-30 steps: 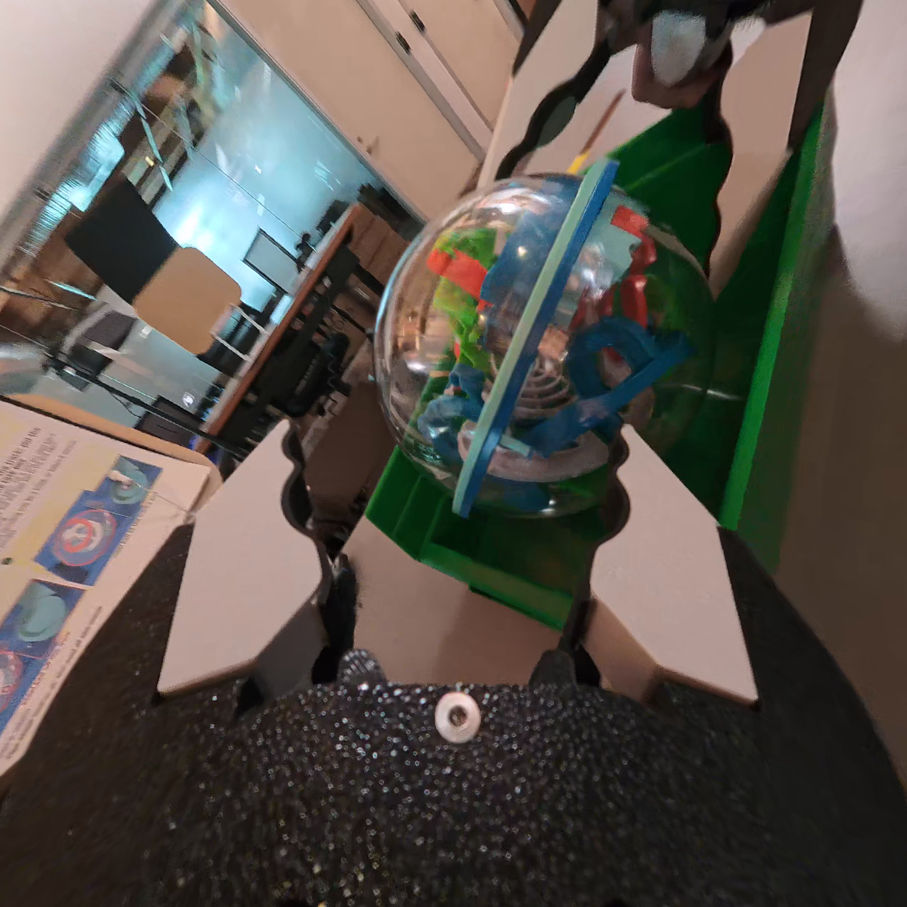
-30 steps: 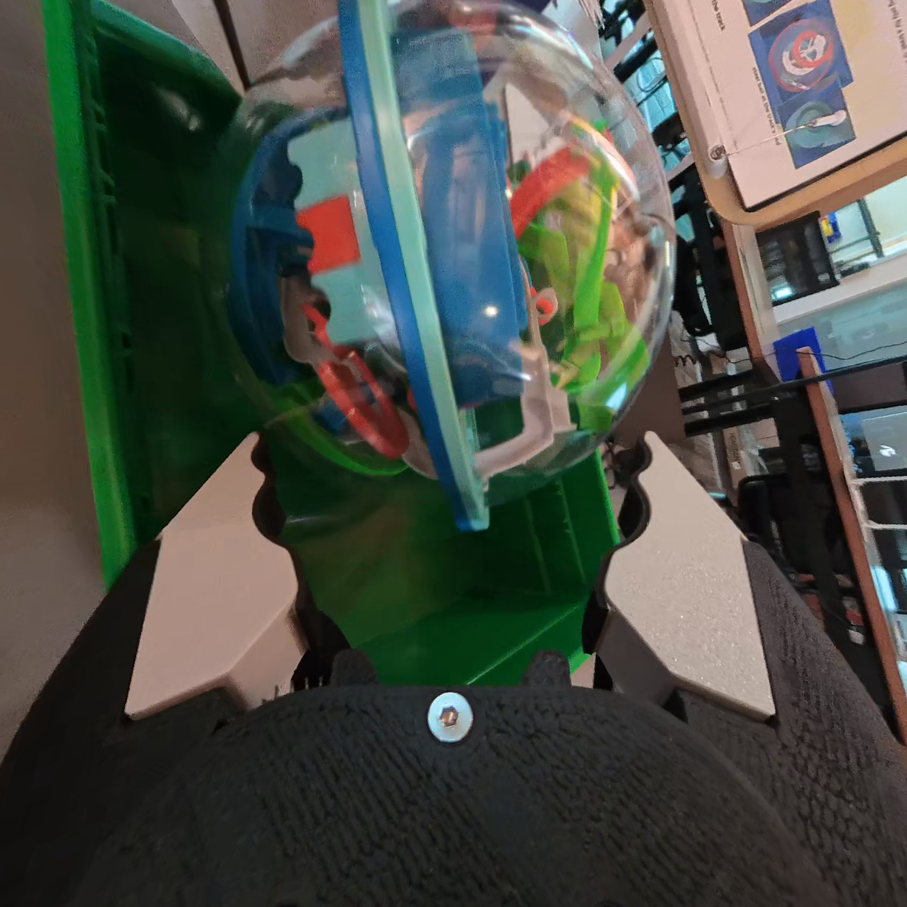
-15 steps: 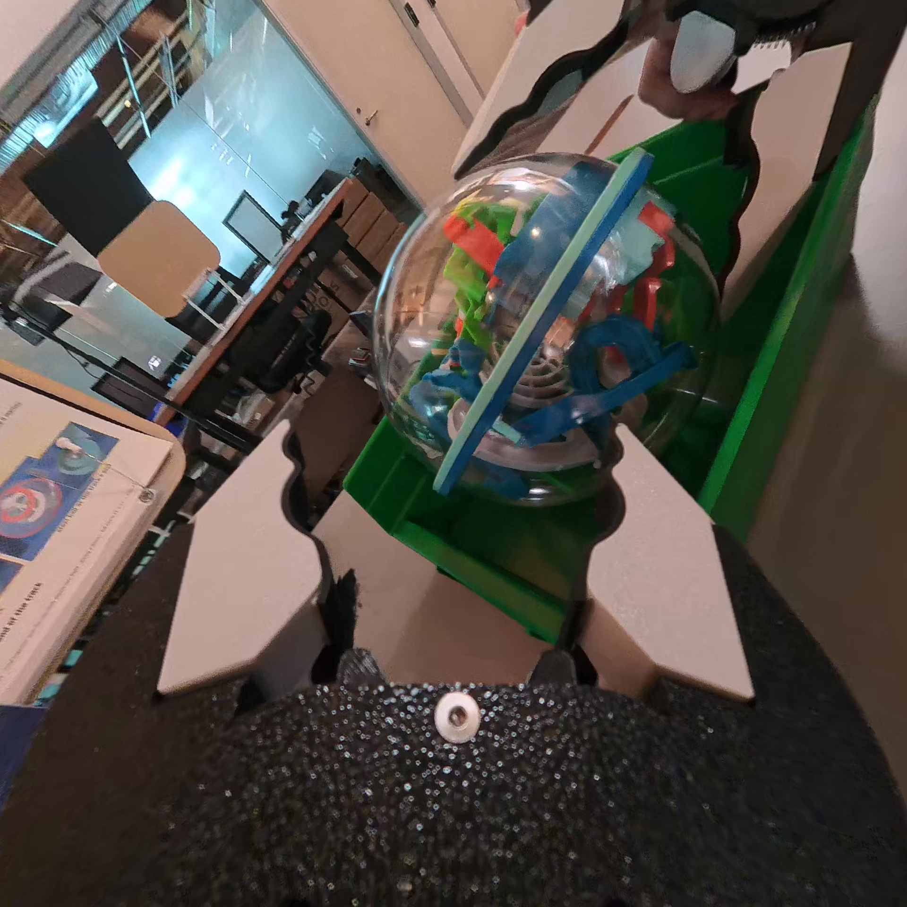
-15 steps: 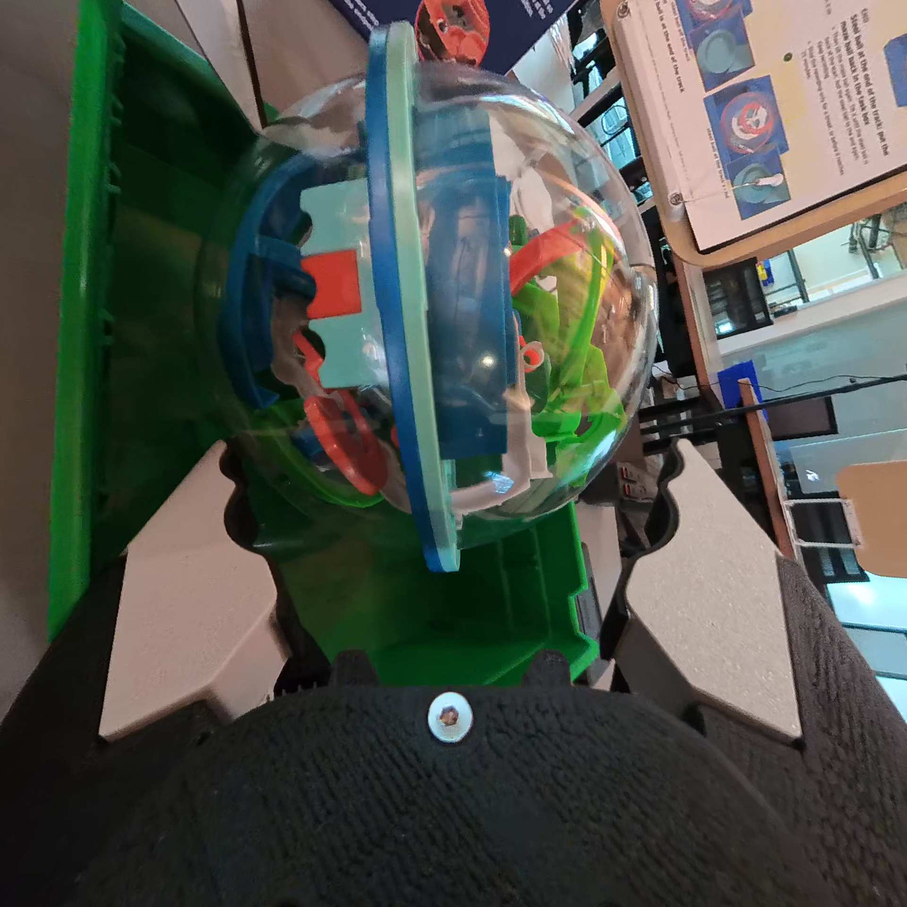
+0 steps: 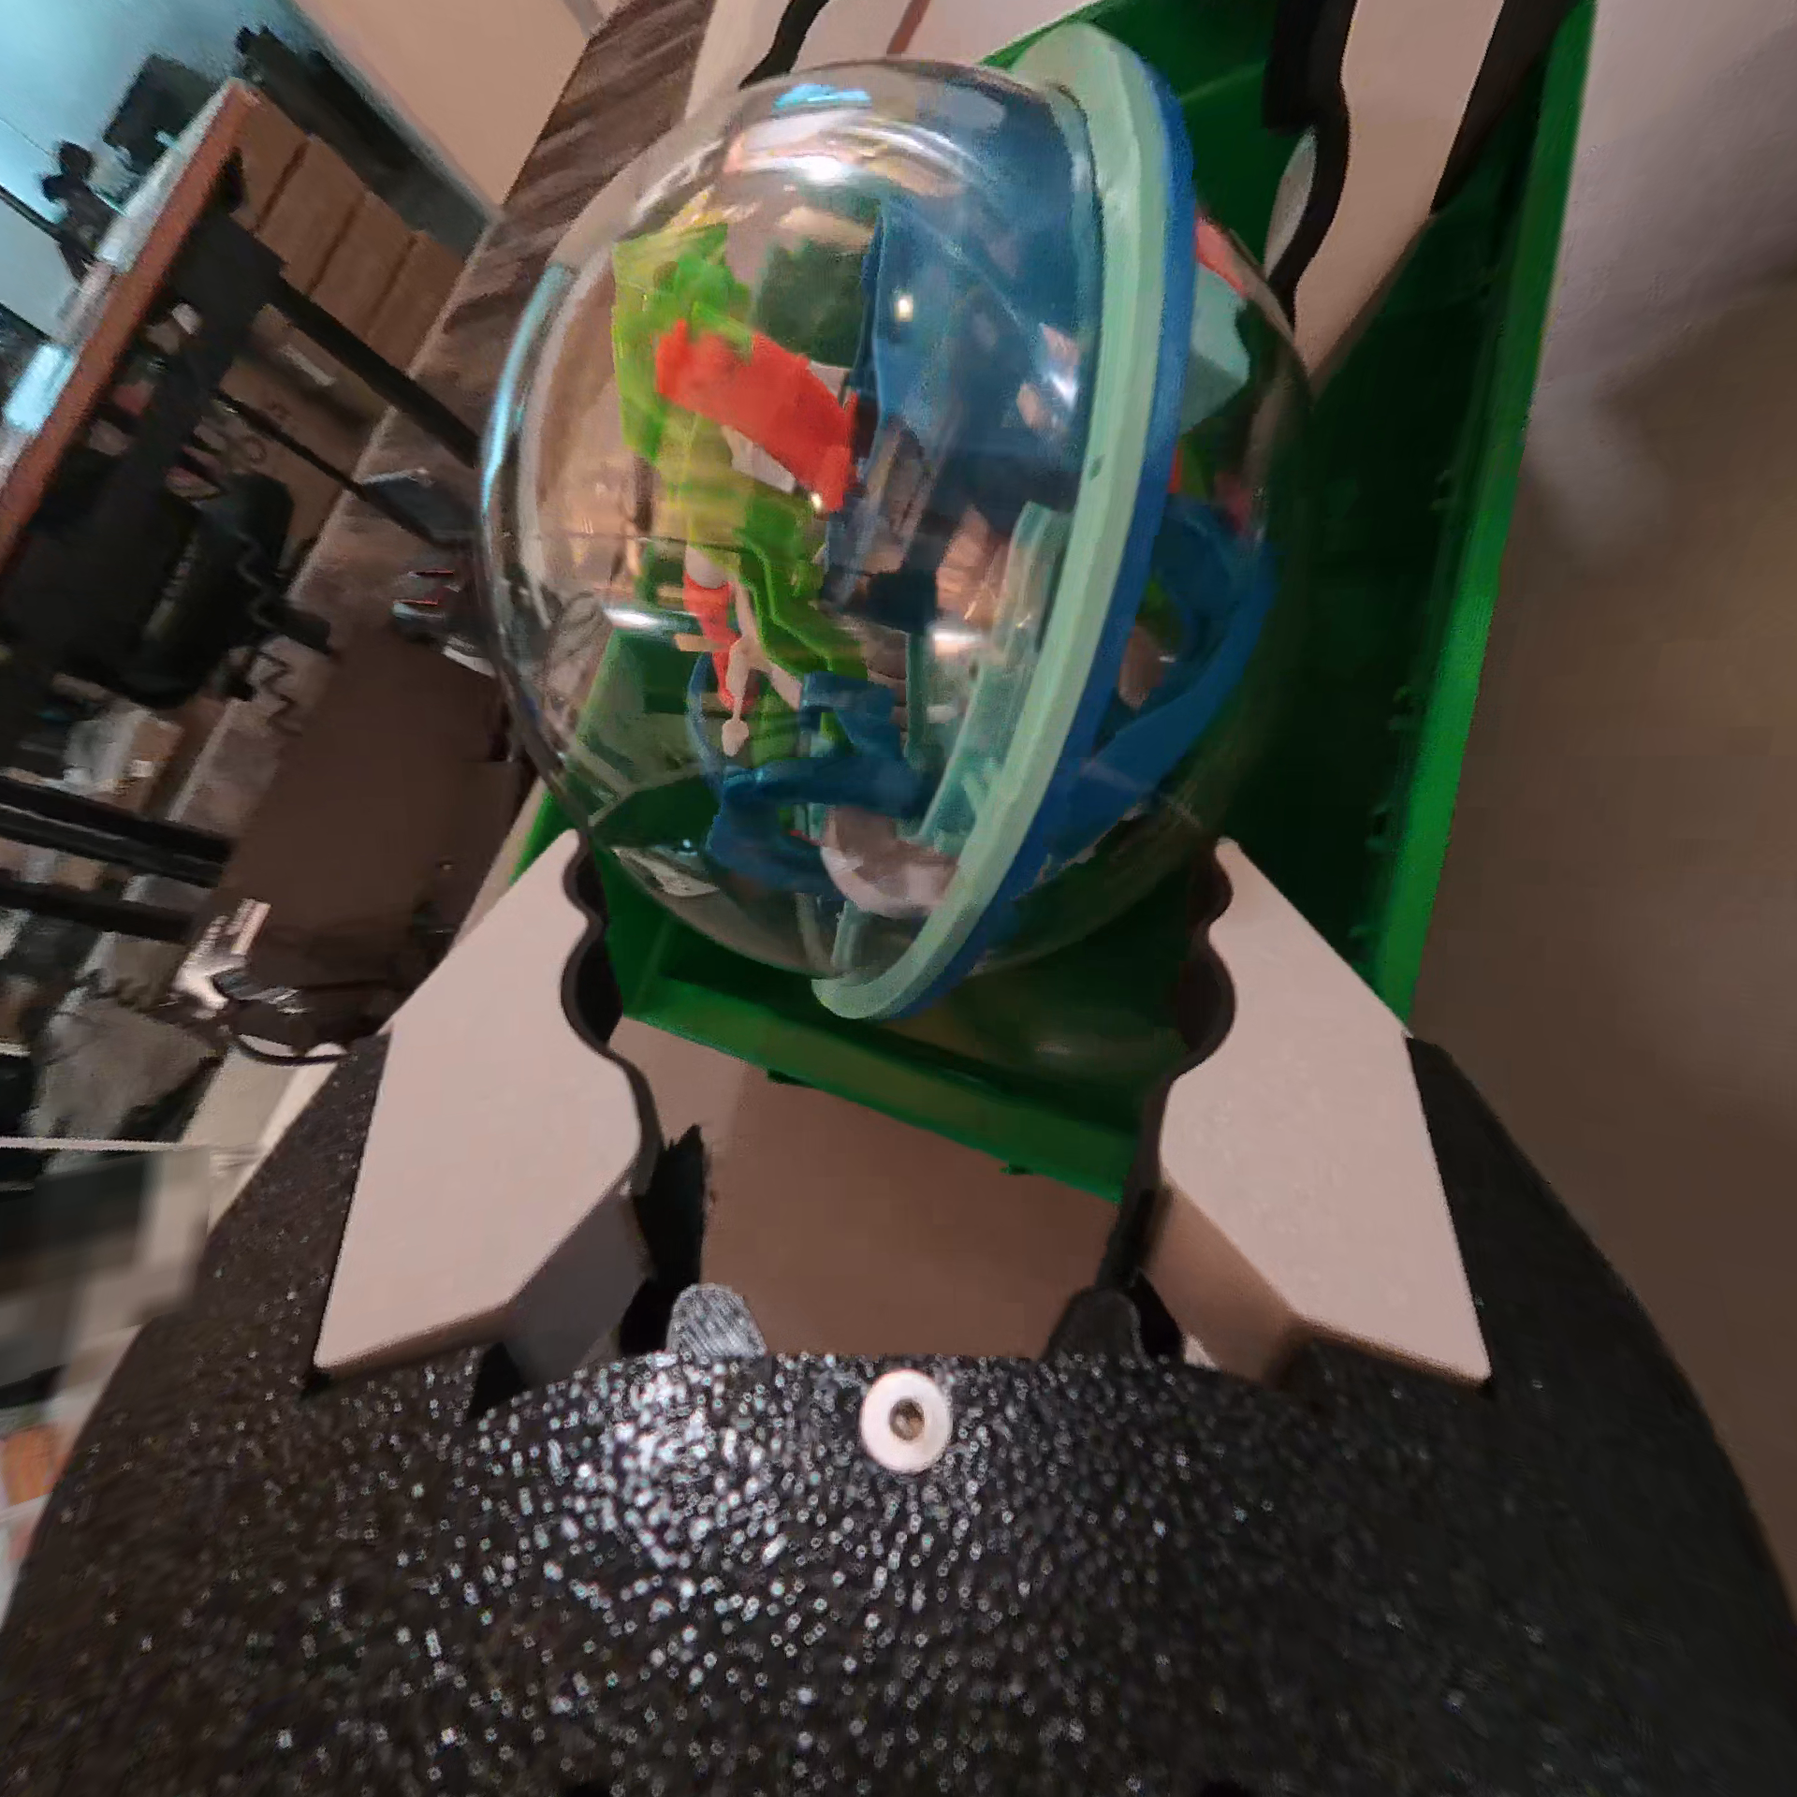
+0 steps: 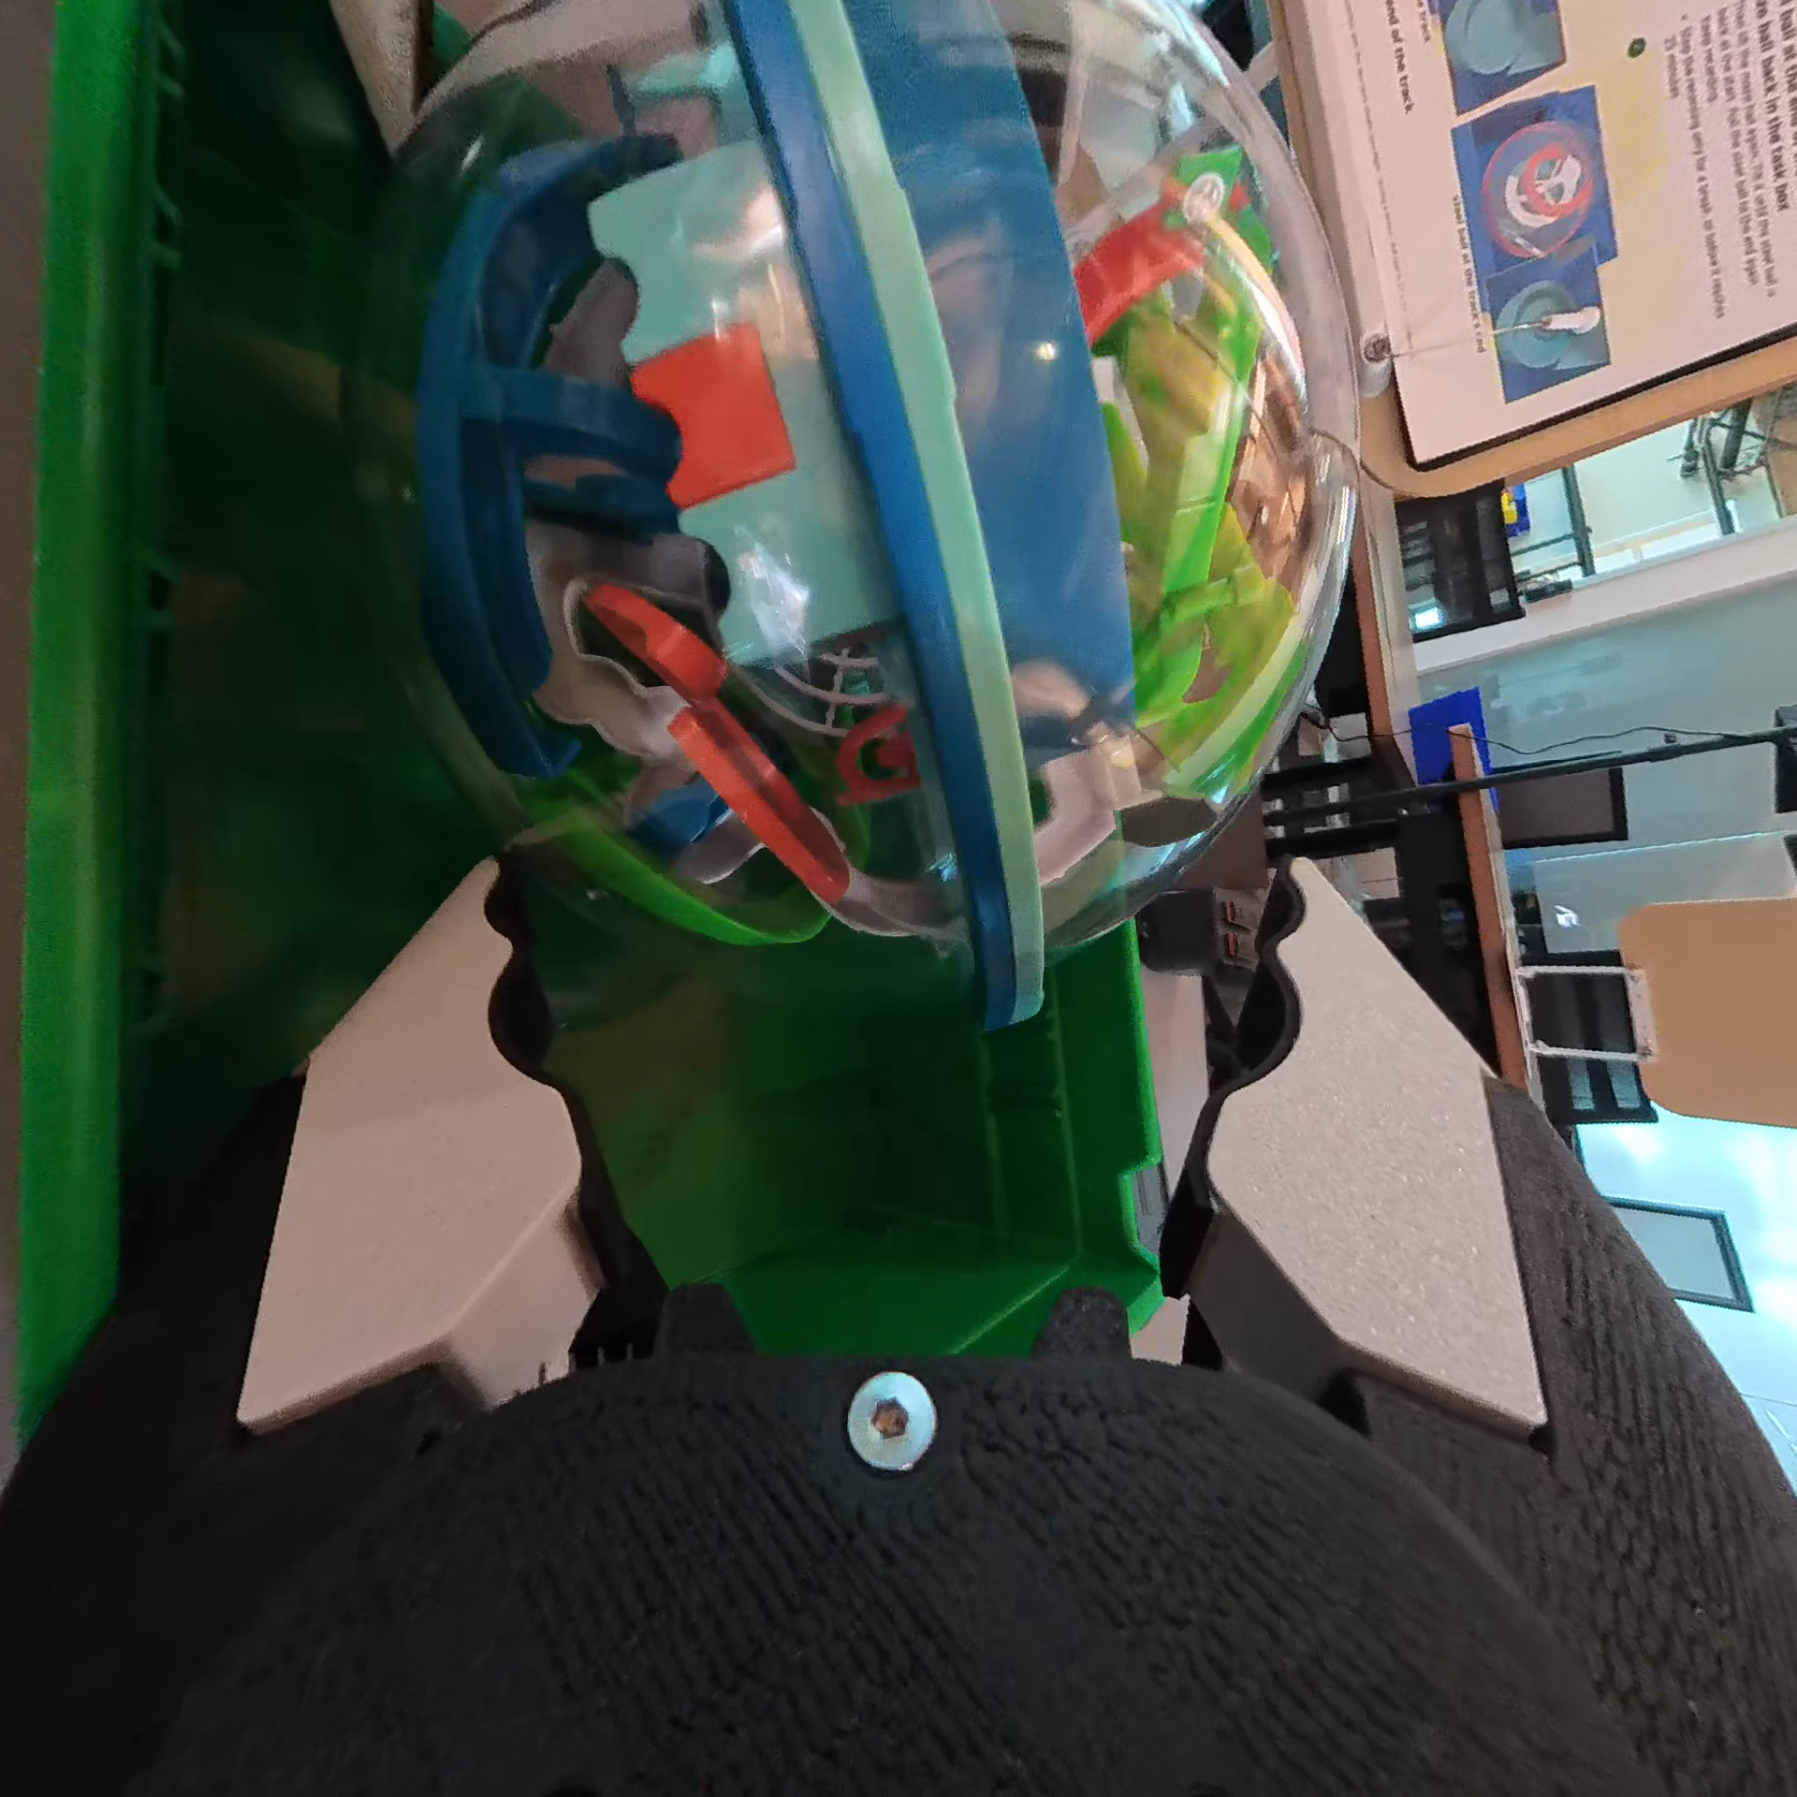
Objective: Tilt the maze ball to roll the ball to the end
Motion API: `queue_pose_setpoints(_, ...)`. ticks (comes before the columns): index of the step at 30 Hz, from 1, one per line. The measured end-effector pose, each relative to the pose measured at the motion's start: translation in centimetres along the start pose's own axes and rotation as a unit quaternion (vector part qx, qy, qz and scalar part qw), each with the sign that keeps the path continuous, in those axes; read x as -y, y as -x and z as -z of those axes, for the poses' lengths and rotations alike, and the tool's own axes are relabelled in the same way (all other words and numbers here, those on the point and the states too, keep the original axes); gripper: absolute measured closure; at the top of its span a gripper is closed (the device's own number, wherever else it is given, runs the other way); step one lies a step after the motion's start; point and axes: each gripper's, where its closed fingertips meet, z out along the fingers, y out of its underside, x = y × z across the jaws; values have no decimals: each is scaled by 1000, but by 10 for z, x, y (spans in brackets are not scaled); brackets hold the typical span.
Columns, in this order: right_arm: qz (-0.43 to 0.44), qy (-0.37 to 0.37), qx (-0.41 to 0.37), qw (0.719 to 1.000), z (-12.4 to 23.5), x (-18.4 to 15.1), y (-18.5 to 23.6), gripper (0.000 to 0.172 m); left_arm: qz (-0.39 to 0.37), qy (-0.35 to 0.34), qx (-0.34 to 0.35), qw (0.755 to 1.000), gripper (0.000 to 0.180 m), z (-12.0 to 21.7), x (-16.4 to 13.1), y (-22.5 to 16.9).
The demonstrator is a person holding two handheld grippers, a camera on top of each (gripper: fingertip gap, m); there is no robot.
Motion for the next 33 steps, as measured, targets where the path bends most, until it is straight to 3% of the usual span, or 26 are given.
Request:
queue_pose_setpoints(3,-7,-4,6,1000,1,-1,1,25,14,-6,-16,1000,63,-3,-2,0)
queue_pose_setpoints(5,-32,-7,15,999,1,-4,1,12,12,-13,-16,1000,64,-3,-1,1)
queue_pose_setpoints(9,-69,-19,31,997,12,-6,-3,11,-8,-34,1,999,71,-1,8,3)
queue_pose_setpoints(14,-102,0,52,993,28,-21,-6,13,-30,-40,13,999,64,-4,19,5)
queue_pose_setpoints(23,-136,-130,72,980,57,36,-13,23,-18,-54,8,998,57,-21,54,-4)
queue_pose_setpoints(28,-93,-65,55,992,36,24,-5,22,-40,-31,18,999,60,-31,54,-3)
queue_pose_setpoints(33,-107,-60,53,991,34,17,-8,18,-82,16,41,996,60,-32,34,0)
